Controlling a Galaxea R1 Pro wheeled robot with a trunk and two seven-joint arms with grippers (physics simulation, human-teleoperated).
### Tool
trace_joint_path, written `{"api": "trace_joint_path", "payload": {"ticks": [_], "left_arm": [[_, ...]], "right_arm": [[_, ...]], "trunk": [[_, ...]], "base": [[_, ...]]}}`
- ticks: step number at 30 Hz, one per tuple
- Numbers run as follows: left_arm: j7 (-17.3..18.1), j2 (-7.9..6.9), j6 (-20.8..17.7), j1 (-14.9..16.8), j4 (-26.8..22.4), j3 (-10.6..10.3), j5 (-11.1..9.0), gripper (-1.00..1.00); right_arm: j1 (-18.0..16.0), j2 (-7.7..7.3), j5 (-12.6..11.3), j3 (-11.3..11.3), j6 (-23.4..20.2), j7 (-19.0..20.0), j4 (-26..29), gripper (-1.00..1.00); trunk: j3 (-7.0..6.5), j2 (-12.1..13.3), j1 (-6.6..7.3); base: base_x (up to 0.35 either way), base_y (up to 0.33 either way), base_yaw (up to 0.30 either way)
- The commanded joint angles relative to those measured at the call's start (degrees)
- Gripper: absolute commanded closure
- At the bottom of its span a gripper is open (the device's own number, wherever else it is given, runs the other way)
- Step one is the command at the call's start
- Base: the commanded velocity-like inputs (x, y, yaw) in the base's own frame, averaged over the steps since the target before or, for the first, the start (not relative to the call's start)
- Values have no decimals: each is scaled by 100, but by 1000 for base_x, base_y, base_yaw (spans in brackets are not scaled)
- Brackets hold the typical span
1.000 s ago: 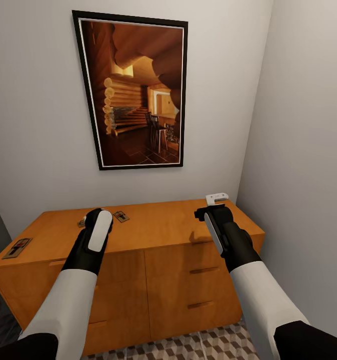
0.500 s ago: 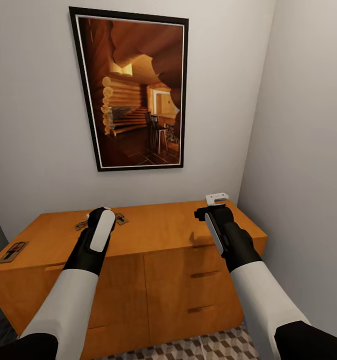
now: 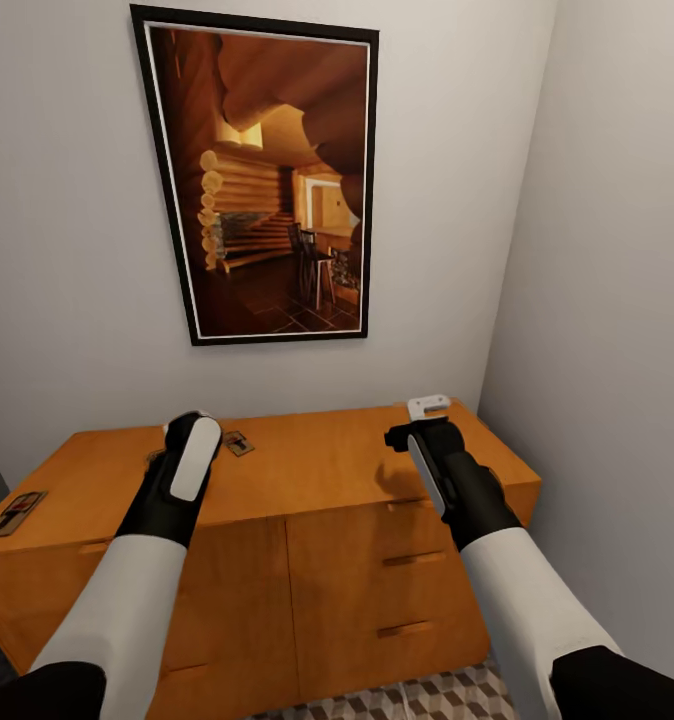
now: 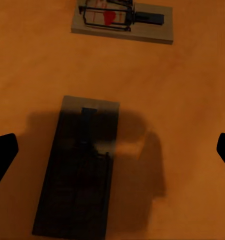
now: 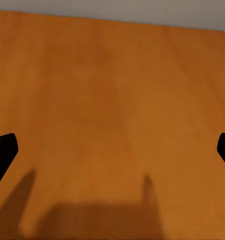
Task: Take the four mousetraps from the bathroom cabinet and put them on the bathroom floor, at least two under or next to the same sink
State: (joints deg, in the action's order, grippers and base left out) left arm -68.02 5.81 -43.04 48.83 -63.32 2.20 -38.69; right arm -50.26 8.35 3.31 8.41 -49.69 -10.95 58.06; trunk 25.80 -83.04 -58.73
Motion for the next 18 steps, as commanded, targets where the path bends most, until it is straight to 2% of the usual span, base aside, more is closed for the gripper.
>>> {"api": "trace_joint_path", "payload": {"ticks": [1, 8, 18], "left_arm": [[-44, -11, -42, 14, -40, 8, -37, -100], [-66, -45, -132, 110, -84, 14, -41, -100], [-136, -52, -309, 404, 223, 7, -46, -100]], "right_arm": [[19, 0, 38, 9, -34, 1, -17, -100], [127, 5, 52, 18, 14, 4, -91, -100], [154, -6, 63, 44, 28, 9, -75, -100]], "trunk": [[7, -4, 0], [7, -4, 0], [7, -4, 0]], "base": [[0, 0, 0], [0, 0, 0], [0, 0, 0]]}}
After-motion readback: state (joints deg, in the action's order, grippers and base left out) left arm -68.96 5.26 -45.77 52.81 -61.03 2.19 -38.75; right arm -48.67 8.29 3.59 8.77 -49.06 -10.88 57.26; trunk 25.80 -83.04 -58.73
